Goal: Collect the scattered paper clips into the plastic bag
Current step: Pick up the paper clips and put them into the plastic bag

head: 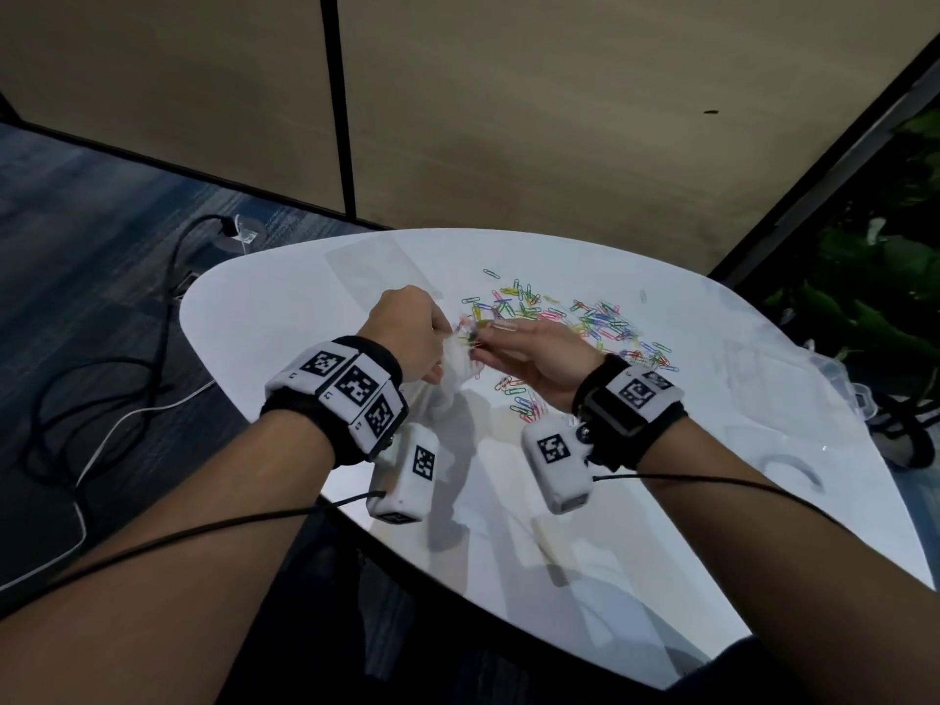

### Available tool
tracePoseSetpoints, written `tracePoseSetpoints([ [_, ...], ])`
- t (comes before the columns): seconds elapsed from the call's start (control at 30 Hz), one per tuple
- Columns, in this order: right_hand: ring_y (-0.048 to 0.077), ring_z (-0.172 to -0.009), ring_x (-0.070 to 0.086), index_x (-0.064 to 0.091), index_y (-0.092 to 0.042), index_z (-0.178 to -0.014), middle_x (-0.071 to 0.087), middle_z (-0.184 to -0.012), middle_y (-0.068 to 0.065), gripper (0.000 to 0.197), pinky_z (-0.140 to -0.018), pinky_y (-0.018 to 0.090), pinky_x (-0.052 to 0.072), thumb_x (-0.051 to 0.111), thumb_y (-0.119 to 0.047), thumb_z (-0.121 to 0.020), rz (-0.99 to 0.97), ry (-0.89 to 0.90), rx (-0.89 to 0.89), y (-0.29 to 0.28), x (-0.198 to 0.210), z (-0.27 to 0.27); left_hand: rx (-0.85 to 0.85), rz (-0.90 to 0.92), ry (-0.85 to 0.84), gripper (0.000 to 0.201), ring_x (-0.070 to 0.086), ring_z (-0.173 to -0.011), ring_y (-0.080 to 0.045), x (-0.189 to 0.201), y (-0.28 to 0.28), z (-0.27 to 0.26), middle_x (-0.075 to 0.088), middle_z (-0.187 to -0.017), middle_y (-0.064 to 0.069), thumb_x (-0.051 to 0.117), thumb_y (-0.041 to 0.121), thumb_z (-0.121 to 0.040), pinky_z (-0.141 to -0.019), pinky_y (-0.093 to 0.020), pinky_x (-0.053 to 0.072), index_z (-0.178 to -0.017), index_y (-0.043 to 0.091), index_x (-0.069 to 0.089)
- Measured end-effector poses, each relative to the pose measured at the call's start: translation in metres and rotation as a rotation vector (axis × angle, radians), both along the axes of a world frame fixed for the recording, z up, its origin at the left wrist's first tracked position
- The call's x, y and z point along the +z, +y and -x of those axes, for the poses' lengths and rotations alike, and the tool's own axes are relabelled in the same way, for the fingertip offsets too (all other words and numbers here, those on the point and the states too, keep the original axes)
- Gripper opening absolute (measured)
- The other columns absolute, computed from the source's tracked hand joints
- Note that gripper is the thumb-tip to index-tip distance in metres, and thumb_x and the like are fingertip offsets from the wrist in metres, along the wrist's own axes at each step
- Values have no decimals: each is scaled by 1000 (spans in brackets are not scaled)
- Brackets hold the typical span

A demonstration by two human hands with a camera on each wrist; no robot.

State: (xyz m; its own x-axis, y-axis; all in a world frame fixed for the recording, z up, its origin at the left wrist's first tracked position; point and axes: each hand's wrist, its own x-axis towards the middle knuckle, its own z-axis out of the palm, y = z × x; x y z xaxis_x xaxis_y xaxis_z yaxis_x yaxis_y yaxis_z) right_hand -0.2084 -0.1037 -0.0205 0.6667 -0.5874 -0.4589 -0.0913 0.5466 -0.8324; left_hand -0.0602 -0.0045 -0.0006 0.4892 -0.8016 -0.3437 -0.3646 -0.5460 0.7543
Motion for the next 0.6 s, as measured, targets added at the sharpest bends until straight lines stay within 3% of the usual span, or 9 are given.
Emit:
tracePoseSetpoints([
  [0.07, 24, -79, 70, 72, 2, -95, 72, -89, 16, 14, -80, 28, 60, 68, 7, -83, 161, 100, 28, 12, -3, -10, -20, 7, 1, 25, 76, -64, -32, 0, 0, 3, 74, -77, -23, 49, -5, -97, -71, -45, 65, -107, 1, 72],
  [0.17, 21, -71, 69, 77, -16, -75, 73, -74, 8, 16, -79, 35, 61, 73, -1, -75, 647, 395, 117, 18, -11, -17, -40, 23, -4, 23, 76, -64, -32, 2, 1, 7, 74, -79, -22, 53, -4, -95, -72, -44, 66, -107, 2, 72],
  [0.27, 20, -61, 63, 76, -8, -76, 69, -65, 8, 9, -60, 30, 55, 68, -7, -78, 1024, 573, 192, 24, -8, -21, -65, 35, -8, 23, 76, -64, -32, 4, 2, 10, 74, -81, -22, 52, -3, -97, -71, -43, 65, -107, 3, 72],
  [0.37, 21, -61, 49, 72, -9, -73, 56, -56, 0, 18, -62, 23, 37, 58, -4, -83, 1223, 657, 390, 29, -2, -25, -94, 32, -17, 27, 77, -66, -34, 5, 3, 12, 74, -81, -24, 48, -6, -96, -72, -43, 65, -101, 2, 74],
  [0.47, 21, -70, 61, 76, -9, -88, 69, -74, 4, 25, -67, 24, 47, 54, 2, -83, 1132, 582, 500, 25, 7, -21, -87, 27, -36, 29, 76, -65, -32, 6, 2, 10, 74, -79, -22, 47, -5, -96, -73, -42, 65, -98, 3, 76],
  [0.53, 20, -79, 71, 76, -8, -97, 75, -90, 9, 32, -76, 28, 58, 52, 9, -85, 864, 416, 376, 14, 13, -13, -57, 19, -50, 27, 76, -62, -30, 4, 2, 6, 73, -76, -19, 48, -3, -97, -72, -41, 66, -103, 3, 74],
  [0.6, 22, -81, 72, 76, -9, -94, 75, -94, 11, 30, -80, 38, 60, 52, 8, -87, 706, 341, 181, -5, 12, 1, -25, 15, -47, 27, 75, -60, -27, 3, 2, 2, 72, -76, -17, 49, -3, -98, -71, -40, 66, -110, 4, 72],
])
